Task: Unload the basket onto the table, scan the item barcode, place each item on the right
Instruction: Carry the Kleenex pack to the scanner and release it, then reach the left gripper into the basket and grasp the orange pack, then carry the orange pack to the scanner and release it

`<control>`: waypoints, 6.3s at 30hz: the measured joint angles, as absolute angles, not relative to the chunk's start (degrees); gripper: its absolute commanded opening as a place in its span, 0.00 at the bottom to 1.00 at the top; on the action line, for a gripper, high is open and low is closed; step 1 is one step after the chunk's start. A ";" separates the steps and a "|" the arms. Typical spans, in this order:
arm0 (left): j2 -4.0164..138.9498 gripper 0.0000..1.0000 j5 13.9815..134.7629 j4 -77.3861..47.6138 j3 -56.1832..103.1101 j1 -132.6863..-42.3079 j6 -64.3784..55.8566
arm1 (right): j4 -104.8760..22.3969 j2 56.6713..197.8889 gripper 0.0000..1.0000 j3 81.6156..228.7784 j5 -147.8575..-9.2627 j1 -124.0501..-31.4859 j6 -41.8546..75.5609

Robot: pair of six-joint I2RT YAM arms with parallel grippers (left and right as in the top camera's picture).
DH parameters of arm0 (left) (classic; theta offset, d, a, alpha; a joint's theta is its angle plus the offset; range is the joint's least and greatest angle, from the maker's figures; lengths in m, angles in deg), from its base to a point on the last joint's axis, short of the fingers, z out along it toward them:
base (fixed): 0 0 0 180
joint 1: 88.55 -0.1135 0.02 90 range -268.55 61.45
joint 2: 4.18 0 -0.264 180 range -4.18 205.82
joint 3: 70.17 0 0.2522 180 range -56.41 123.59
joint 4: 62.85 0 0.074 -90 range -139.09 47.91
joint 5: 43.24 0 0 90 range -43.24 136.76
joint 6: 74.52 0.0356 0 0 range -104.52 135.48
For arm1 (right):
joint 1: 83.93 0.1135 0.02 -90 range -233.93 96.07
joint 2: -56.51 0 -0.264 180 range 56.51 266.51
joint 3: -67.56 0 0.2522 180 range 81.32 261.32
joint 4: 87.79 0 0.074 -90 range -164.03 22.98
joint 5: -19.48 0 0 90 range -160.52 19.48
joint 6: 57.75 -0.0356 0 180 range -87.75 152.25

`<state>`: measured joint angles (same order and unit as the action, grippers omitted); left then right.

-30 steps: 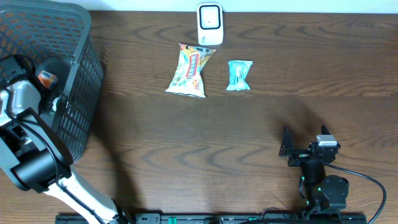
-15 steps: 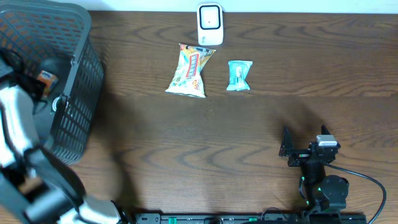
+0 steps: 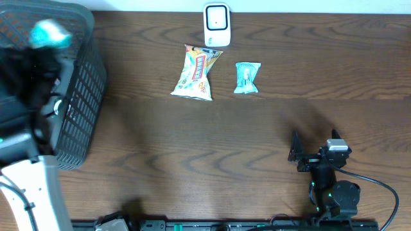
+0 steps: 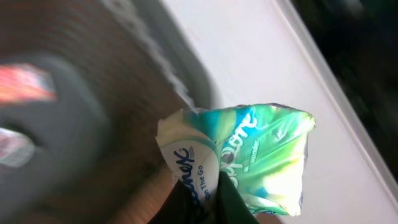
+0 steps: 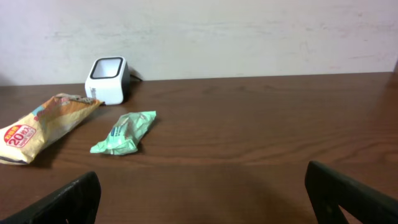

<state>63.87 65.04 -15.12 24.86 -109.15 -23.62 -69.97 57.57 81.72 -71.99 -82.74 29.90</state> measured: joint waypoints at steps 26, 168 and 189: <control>106.12 0.54 50.18 -42.02 24.86 -59.95 -25.67 | -69.99 57.59 0.99 81.72 -71.97 -82.74 29.90; 103.61 0.62 59.71 -42.31 25.04 -59.99 -23.88 | -69.97 57.59 0.99 81.72 -71.97 -82.74 29.90; 70.28 0.63 54.11 -5.94 24.91 -73.21 -3.68 | -69.99 57.59 0.99 81.72 -71.97 -82.74 29.90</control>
